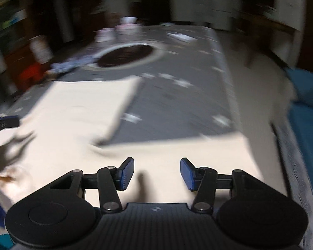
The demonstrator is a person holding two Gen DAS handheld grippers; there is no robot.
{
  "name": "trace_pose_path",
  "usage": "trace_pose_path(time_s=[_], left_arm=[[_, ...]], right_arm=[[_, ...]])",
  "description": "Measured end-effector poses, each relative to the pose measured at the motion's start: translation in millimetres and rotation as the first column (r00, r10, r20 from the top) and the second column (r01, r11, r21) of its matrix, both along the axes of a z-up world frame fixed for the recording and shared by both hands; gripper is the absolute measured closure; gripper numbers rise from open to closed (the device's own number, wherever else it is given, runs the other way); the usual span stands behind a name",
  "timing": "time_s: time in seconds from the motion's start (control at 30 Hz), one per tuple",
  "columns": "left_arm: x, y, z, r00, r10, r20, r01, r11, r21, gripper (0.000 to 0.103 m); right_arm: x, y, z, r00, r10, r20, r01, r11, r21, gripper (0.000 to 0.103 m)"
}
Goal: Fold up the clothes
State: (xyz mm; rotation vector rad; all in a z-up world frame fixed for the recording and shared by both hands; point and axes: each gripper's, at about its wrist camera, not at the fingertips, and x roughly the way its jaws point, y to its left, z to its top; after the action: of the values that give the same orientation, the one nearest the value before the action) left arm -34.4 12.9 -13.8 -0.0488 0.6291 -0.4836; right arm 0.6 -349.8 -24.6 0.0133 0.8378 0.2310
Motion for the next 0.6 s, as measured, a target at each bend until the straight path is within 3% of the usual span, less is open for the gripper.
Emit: trace_pose_path(time_s=[0.27,0.6], left_arm=[[-7,-69,-23,0.981,-0.187,-0.057,0.189,0.981,0.040,0.089],[-14,-85,-25,0.967,-0.247,-0.067,0.251,0.966,0.057,0.086]], right_arm=[[-22,-60,-22,0.978,-0.207,-0.004,0.207,0.978,0.034,0.056],[-7,-93,-36,0.936,-0.353,-0.014,0.350,0.921,0.172,0.056]])
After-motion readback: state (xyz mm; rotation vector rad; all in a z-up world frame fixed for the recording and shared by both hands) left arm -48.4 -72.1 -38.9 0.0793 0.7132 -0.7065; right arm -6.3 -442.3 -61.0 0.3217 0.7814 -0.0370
